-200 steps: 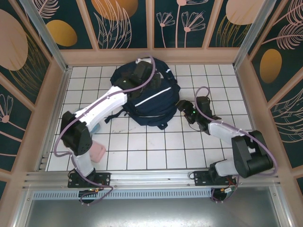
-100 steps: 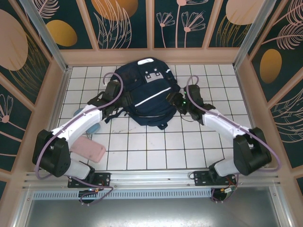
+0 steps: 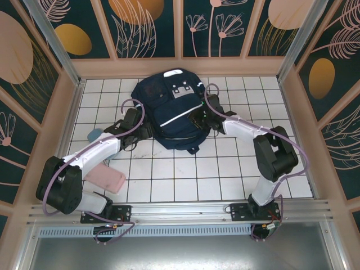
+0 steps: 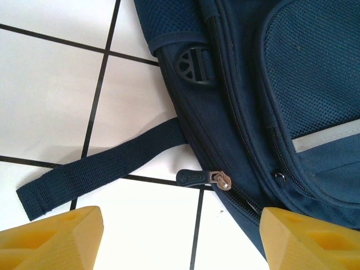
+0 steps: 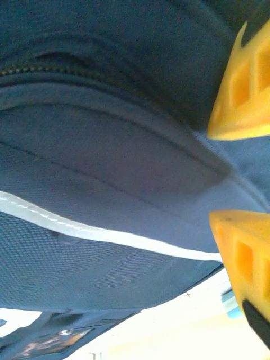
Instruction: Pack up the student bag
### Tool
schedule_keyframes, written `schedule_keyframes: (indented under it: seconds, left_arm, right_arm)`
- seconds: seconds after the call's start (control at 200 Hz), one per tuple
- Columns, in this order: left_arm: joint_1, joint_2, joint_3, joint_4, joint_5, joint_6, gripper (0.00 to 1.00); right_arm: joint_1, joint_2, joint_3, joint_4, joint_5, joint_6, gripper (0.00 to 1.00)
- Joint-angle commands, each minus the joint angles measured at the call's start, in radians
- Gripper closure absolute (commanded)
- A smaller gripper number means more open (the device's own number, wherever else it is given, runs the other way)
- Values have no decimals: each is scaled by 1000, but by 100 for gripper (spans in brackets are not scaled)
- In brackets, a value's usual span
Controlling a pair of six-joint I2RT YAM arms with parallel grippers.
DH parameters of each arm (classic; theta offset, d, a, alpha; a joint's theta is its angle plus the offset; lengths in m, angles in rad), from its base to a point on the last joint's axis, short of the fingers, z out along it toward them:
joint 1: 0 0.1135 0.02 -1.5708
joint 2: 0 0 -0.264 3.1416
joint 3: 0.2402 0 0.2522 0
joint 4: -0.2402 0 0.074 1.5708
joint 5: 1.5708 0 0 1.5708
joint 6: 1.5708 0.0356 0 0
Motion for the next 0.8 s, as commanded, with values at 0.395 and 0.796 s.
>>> schedule_keyframes:
  seconds: [0.395, 0.796]
  left_arm:
    - [4, 126, 30, 78, 212, 109, 44]
    - [2, 202, 88, 226, 226, -40, 40]
  right_arm:
    - [-120, 80, 167, -77, 120, -160, 96]
    - [-241, -13, 158, -189, 97, -434, 51]
